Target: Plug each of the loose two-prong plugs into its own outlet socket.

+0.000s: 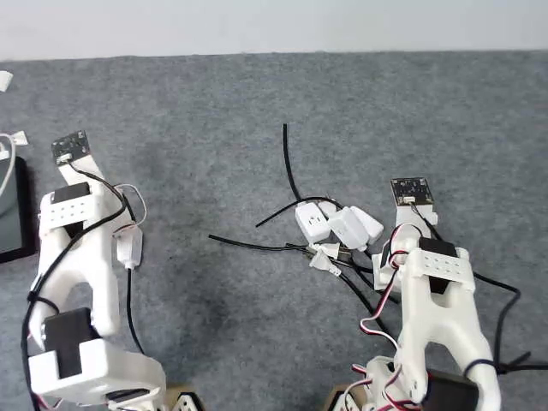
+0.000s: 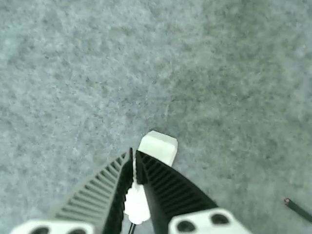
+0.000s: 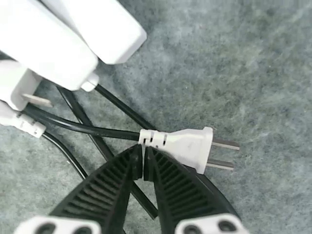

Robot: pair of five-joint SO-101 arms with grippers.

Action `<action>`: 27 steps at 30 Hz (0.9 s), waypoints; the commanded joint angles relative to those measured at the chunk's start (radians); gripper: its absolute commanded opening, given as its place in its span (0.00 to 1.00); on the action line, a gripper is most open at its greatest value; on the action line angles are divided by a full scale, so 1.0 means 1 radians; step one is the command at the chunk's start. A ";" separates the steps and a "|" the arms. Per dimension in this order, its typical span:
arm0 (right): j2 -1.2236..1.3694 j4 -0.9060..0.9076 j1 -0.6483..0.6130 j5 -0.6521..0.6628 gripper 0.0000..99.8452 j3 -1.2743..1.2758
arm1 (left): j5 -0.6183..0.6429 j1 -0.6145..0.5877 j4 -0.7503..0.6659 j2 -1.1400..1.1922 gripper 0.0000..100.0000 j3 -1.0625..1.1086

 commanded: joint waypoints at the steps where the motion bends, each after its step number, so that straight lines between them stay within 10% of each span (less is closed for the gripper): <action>1: -0.035 -0.015 -0.010 0.012 0.01 -0.002 | 0.003 0.048 0.040 -0.006 0.01 0.016; 19: -0.035 -0.016 -0.012 0.012 0.01 -0.002 | 0.005 0.199 0.014 -0.026 0.01 0.113; 27: -0.035 -0.024 -0.024 0.014 0.01 -0.002 | 0.003 0.275 0.137 -0.394 0.01 0.108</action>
